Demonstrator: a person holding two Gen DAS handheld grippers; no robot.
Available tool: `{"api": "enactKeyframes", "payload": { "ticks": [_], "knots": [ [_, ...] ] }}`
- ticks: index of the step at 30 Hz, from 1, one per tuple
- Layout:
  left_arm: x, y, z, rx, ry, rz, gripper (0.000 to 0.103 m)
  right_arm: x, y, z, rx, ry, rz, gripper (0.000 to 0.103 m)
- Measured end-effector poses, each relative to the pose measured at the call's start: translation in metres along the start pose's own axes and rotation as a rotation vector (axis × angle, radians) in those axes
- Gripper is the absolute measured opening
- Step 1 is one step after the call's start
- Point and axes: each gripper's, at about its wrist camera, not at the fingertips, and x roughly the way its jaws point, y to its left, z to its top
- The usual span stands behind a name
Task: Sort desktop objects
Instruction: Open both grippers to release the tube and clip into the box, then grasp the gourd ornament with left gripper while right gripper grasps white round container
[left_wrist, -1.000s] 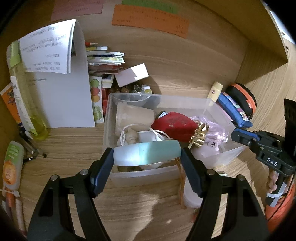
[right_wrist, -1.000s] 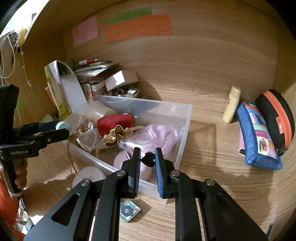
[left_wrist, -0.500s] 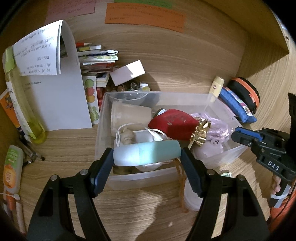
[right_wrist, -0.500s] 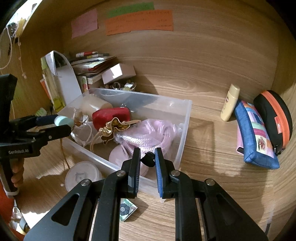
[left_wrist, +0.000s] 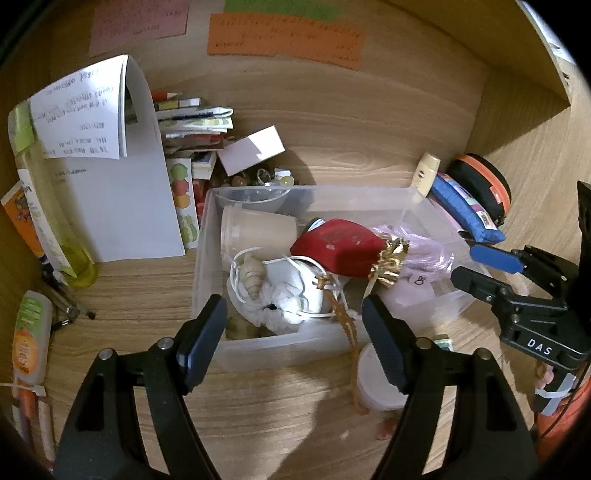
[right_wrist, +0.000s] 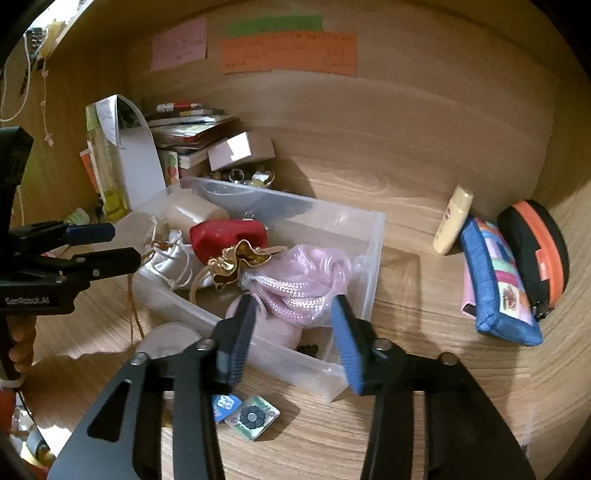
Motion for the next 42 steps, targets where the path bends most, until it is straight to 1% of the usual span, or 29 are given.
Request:
{"api": "enactKeyframes", "payload": {
  "ticks": [3, 4, 5, 6, 7, 9, 14, 18, 25, 28, 31, 36, 39, 41, 42],
  "knots": [
    [-0.008, -0.002, 0.000, 0.002, -0.011, 0.007, 0.080, -0.008, 0.003, 0.001, -0.010, -0.021, -0.021, 0.054],
    [-0.009, -0.001, 0.000, 0.001, -0.014, 0.008, 0.082, -0.011, 0.003, 0.001, -0.010, -0.025, -0.028, 0.061],
    [-0.013, -0.001, -0.001, 0.000, -0.020, 0.010, 0.084, -0.013, 0.003, 0.001, -0.007, -0.032, -0.043, 0.065],
    [-0.015, -0.001, -0.001, -0.001, -0.024, 0.011, 0.086, -0.016, 0.004, 0.000, -0.004, -0.040, -0.056, 0.073],
    [-0.018, 0.000, -0.001, -0.004, -0.027, 0.011, 0.088, -0.019, 0.005, 0.000, -0.002, -0.048, -0.065, 0.078],
    [-0.024, 0.001, -0.002, -0.011, -0.032, 0.006, 0.089, -0.025, 0.005, -0.001, -0.001, -0.061, -0.081, 0.080],
    [-0.034, 0.004, -0.009, -0.023, -0.028, -0.002, 0.091, -0.036, 0.006, -0.004, 0.005, -0.062, -0.077, 0.082],
    [-0.038, 0.003, -0.017, -0.018, -0.018, 0.011, 0.091, -0.042, 0.006, -0.010, 0.007, -0.057, -0.082, 0.082],
    [-0.033, -0.007, -0.043, 0.017, 0.048, 0.009, 0.091, -0.050, 0.007, -0.024, 0.000, -0.040, -0.079, 0.082],
    [-0.027, -0.014, -0.056, 0.036, 0.088, 0.019, 0.091, -0.051, 0.006, -0.031, -0.011, -0.030, -0.091, 0.083],
    [-0.023, -0.024, -0.065, 0.041, 0.123, -0.007, 0.091, -0.051, 0.003, -0.037, -0.017, -0.019, -0.085, 0.083],
    [-0.016, -0.051, -0.079, 0.084, 0.145, -0.036, 0.091, -0.049, -0.005, -0.045, -0.003, -0.005, -0.062, 0.083],
    [-0.005, -0.069, -0.085, 0.109, 0.182, -0.031, 0.091, -0.046, -0.006, -0.050, -0.013, 0.013, -0.046, 0.083],
    [0.001, -0.075, -0.087, 0.106, 0.192, -0.027, 0.091, -0.045, -0.004, -0.054, -0.033, 0.019, -0.037, 0.083],
    [0.002, -0.077, -0.087, 0.103, 0.193, -0.027, 0.089, -0.044, -0.002, -0.055, -0.041, 0.021, -0.031, 0.083]
  ]
}}
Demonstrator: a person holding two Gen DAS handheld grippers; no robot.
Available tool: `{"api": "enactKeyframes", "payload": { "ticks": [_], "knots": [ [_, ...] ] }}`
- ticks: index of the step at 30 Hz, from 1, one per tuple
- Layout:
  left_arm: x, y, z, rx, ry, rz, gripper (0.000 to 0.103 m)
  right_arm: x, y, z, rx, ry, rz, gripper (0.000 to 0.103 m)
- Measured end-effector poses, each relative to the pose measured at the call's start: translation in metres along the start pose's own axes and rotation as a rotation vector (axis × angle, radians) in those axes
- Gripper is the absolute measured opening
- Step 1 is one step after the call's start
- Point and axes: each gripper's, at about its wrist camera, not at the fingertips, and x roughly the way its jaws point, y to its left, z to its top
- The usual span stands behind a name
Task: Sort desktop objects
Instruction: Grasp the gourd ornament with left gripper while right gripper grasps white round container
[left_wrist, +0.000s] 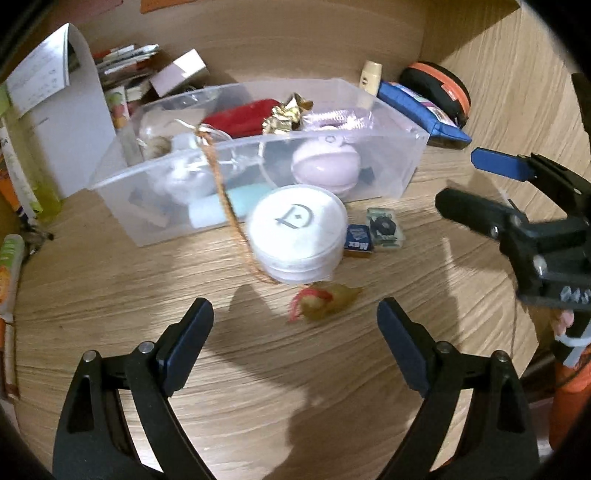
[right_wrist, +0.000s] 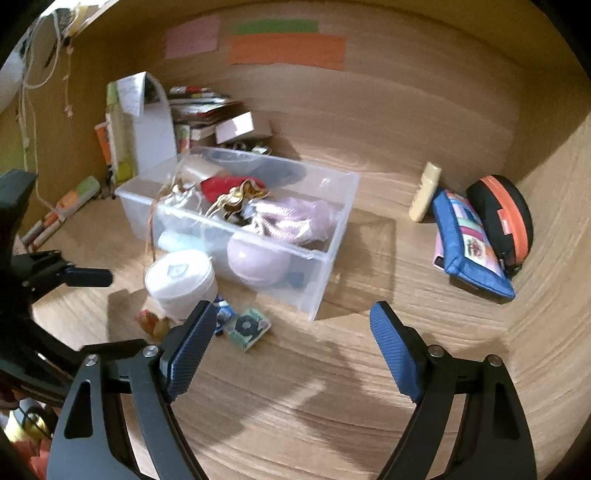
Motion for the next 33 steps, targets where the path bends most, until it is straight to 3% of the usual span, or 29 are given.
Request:
{"api": "enactKeyframes", "payload": {
  "ticks": [4, 16, 25, 33],
  "knots": [
    [0.009, -0.007, 0.002, 0.005, 0.032, -0.018, 0.056, 0.004, 0.006, -0.001, -0.035, 0.008, 0.037, 0.083],
    [0.011, -0.001, 0.001, 0.009, 0.014, 0.002, 0.025, 0.017, -0.002, -0.005, -0.004, 0.043, 0.124, 0.083],
    [-0.001, 0.029, -0.013, -0.044, -0.007, 0.048, 0.025, 0.039, 0.031, 0.003, -0.053, 0.078, 0.248, 0.083],
    [-0.016, 0.057, -0.027, -0.097, -0.037, 0.049, 0.025, 0.070, 0.067, 0.015, -0.111, 0.142, 0.261, 0.083]
  ]
}}
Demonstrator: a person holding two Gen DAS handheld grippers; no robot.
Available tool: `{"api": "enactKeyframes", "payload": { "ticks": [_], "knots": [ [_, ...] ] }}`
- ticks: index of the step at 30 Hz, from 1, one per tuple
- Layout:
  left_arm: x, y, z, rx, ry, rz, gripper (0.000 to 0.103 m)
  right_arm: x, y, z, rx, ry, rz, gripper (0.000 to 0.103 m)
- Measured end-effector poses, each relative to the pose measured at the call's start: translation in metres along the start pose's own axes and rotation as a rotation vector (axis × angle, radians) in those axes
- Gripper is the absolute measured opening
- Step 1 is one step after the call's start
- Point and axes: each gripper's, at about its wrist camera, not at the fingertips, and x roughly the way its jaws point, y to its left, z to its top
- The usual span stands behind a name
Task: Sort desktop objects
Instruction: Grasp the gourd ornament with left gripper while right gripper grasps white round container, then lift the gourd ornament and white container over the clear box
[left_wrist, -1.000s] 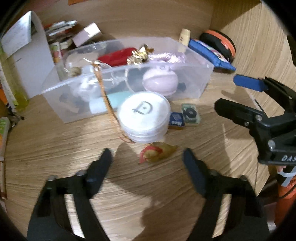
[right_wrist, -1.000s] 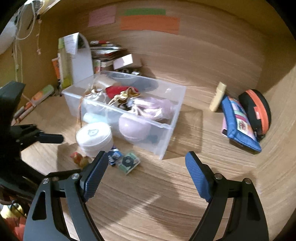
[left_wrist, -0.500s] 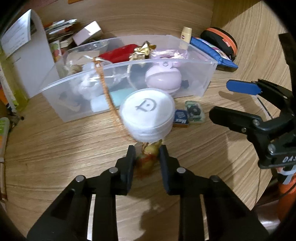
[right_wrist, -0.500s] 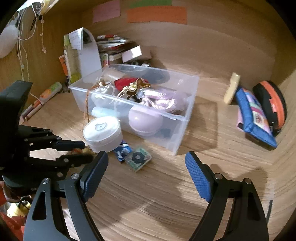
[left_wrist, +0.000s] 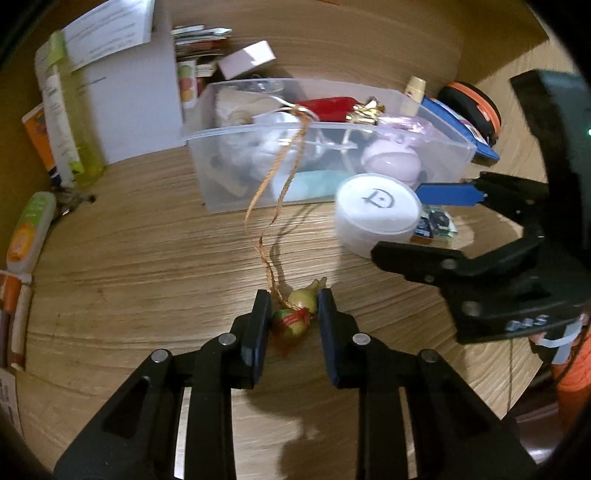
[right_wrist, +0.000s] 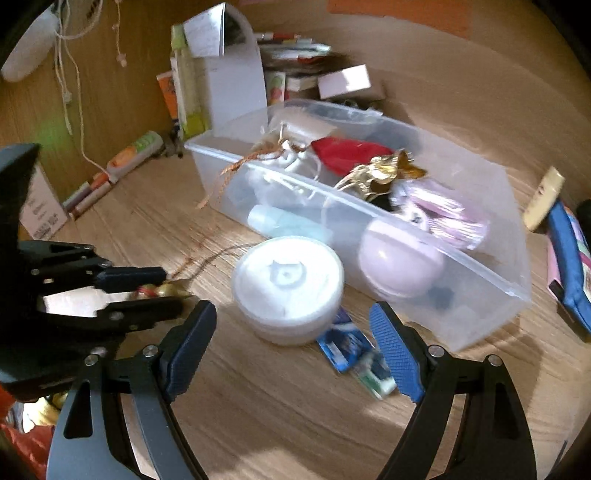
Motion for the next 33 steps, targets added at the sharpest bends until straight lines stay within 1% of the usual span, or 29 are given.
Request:
{"api": "enactKeyframes", "payload": {
  "ticks": [2, 6, 7, 8, 9, 14, 21, 29, 33],
  "knots": [
    [-0.002, 0.006, -0.001, -0.010, -0.010, 0.000, 0.025, 0.009, 0.002, 0.004, 0.004, 0.019, -0.007, 0.083],
    [-0.005, 0.014, -0.001, -0.021, -0.029, -0.009, 0.025, 0.017, 0.001, 0.008, 0.029, 0.025, -0.018, 0.079],
    [-0.006, 0.015, -0.001, -0.022, -0.037, -0.007, 0.025, 0.018, 0.001, 0.009, 0.037, 0.023, -0.023, 0.075],
    [-0.007, 0.016, 0.000, -0.022, -0.042, -0.007, 0.025, 0.019, 0.000, 0.009, 0.042, 0.025, -0.022, 0.067],
    [-0.007, 0.016, 0.000, -0.022, -0.046, -0.006, 0.025, 0.019, 0.000, 0.009, 0.046, 0.029, -0.008, 0.064],
    [-0.010, 0.016, 0.002, -0.020, -0.072, 0.005, 0.025, 0.017, 0.007, 0.007, 0.029, 0.019, -0.039, 0.063],
    [-0.019, 0.010, 0.007, 0.007, -0.111, 0.032, 0.025, -0.006, 0.015, 0.002, 0.027, -0.031, -0.018, 0.063],
    [-0.037, 0.004, 0.018, 0.006, -0.179, 0.016, 0.025, -0.044, 0.016, -0.006, 0.054, -0.101, -0.027, 0.063],
    [-0.048, 0.002, 0.025, -0.005, -0.213, -0.004, 0.025, -0.062, 0.013, -0.008, 0.066, -0.128, -0.052, 0.063]
  ]
}}
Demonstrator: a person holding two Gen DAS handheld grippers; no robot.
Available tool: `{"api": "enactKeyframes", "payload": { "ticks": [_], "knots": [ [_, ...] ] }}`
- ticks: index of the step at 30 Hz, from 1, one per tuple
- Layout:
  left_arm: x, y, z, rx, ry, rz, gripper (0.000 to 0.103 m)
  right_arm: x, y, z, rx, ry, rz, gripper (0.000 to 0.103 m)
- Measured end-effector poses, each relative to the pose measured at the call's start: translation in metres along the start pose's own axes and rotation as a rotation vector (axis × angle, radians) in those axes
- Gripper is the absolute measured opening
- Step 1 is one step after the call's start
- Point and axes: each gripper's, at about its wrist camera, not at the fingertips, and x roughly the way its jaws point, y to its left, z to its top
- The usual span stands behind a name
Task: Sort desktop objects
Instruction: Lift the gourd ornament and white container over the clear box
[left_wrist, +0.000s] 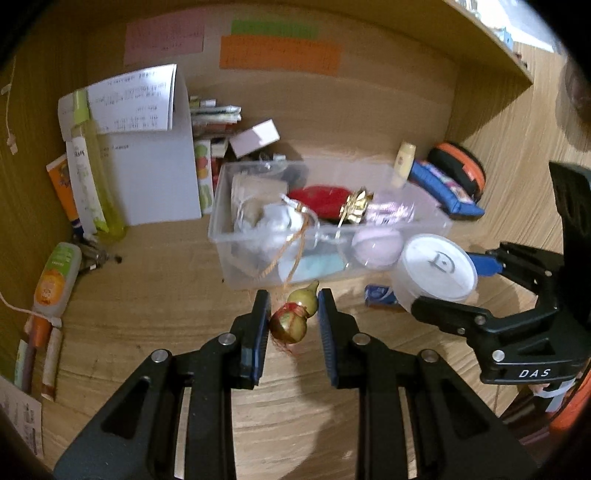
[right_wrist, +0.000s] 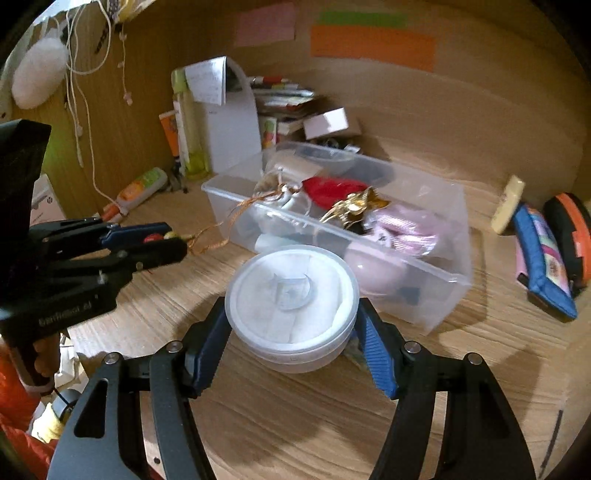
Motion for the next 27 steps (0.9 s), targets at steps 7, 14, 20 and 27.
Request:
{"api": "enactKeyframes", "payload": {
  "ticks": [7, 14, 20, 27],
  "knots": [
    [-0.016, 0.001, 0.017, -0.013, -0.054, -0.040, 0.025, -0.028, -0.014, 0.003, 0.034, -0.056, -0.039, 0.063],
    [-0.029, 0.008, 0.041, -0.031, -0.109, -0.044, 0.025, -0.046, -0.029, 0.015, 0.056, -0.114, -0.071, 0.063],
    [-0.032, 0.016, 0.067, -0.038, -0.143, -0.045, 0.025, -0.053, -0.044, 0.028, 0.078, -0.151, -0.080, 0.063],
    [-0.021, 0.010, 0.093, 0.002, -0.142, -0.028, 0.025, -0.042, -0.063, 0.045, 0.101, -0.155, -0.077, 0.063]
  ]
}}
